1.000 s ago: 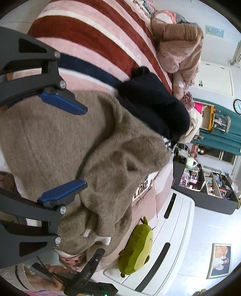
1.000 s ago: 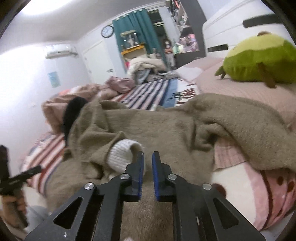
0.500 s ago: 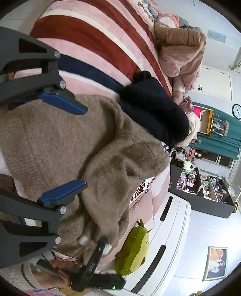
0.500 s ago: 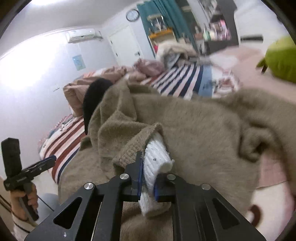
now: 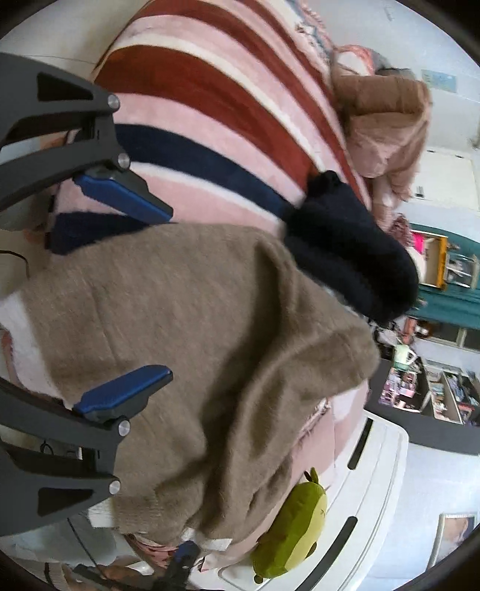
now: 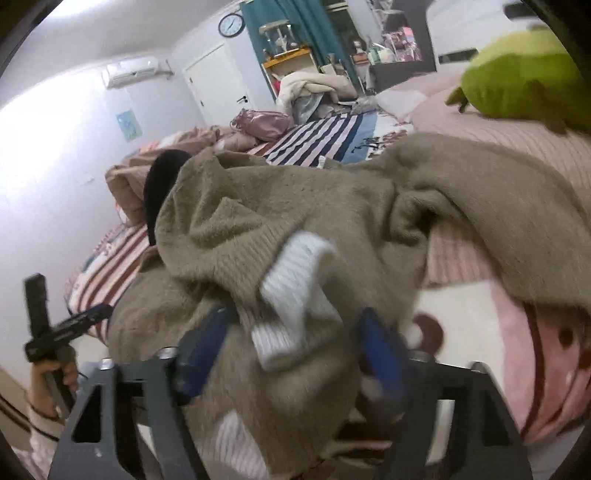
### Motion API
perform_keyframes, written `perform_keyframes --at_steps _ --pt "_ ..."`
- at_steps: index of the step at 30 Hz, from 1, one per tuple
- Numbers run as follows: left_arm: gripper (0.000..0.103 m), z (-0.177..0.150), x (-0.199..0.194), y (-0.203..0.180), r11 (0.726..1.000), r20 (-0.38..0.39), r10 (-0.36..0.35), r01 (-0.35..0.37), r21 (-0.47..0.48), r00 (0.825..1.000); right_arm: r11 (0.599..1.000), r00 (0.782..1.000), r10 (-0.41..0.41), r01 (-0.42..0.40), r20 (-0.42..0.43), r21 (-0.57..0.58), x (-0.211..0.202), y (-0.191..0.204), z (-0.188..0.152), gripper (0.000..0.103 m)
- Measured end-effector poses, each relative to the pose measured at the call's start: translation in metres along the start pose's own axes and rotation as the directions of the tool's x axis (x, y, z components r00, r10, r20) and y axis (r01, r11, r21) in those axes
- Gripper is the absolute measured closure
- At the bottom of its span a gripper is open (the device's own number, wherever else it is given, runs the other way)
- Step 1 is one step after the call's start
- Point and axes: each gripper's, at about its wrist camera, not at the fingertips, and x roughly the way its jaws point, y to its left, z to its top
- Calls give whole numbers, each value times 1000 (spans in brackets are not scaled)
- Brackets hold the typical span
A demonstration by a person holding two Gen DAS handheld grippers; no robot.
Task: Fold small clothes
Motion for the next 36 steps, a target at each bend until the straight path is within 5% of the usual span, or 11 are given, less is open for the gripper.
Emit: perform_keyframes --at_steps 5,7,9,11,16,26,29,31,32,35,36 --pt "27 -7 24 -16 998 -42 -30 32 47 999 997 981 77 -80 -176 -12 24 0 -24 28" --pt "35 -7 33 -19 998 -55 -54 55 21 997 993 978 108 -115 -178 -29 33 8 -32 30" --pt "64 -6 32 -25 997 -70 -55 59 50 996 992 982 123 -125 -145 -8 37 10 -34 64" --pt "94 -5 25 -25 997 -74 -50 54 54 996 991 982 131 -132 -134 4 36 10 -32 75" --pt "97 -15 -4 -27 988 -36 -145 147 38 989 987 981 157 -161 -111 -27 18 13 -35 91" --pt "97 -39 -58 -30 970 -63 -229 234 72 971 977 966 208 -212 -154 -9 -31 12 -51 99" --pt "90 -39 -53 -29 980 -67 -165 171 104 984 984 971 175 -176 -160 9 -30 5 -53 96" --pt "63 -34 -48 -29 983 -72 -138 146 111 988 991 977 134 -135 -165 6 -27 4 -50 91" --pt "48 -32 -48 -29 983 -62 -136 142 112 989 993 980 113 -115 -165 -6 -26 4 -47 84" --pt "42 -17 -50 -34 980 -20 -152 153 126 988 995 993 59 -66 -100 -73 -37 13 -34 33" --pt "40 -14 -50 -35 980 -9 -151 151 131 989 994 996 56 -63 -68 -93 -41 15 -27 27"
